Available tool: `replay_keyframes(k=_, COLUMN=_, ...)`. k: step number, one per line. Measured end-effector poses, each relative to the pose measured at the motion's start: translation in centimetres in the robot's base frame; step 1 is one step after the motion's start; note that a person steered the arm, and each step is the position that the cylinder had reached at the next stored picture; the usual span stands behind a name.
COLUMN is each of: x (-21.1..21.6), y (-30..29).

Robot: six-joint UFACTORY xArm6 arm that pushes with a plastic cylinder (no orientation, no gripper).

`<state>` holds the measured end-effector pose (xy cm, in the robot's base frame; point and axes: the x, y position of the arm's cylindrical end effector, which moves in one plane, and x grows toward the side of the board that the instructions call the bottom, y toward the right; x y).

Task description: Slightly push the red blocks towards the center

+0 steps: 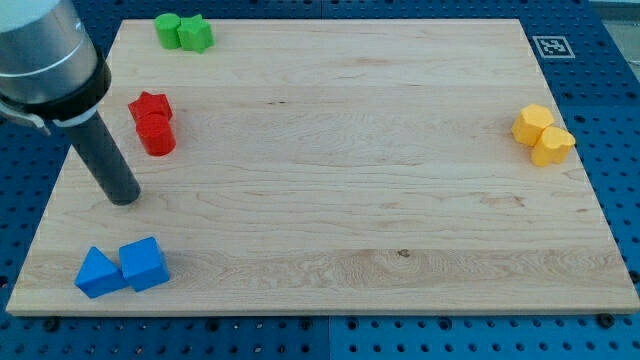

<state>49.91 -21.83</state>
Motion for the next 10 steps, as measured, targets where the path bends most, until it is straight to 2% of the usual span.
replay_keyframes(k=2, x=-0.6, y=0.0)
replay_keyframes(k=5, x=-6.2, y=-1.3)
replay_keyframes(k=6, x=-8.1, y=-0.5)
replay_keyframes(k=7, x=-8.1, y=2.0)
replay_keyframes(k=8, x=-8.4, y=-1.1)
replay_keyframes(k=9, x=-11.2, y=-2.8)
replay_keyframes(k=10, x=-12.2, y=1.1)
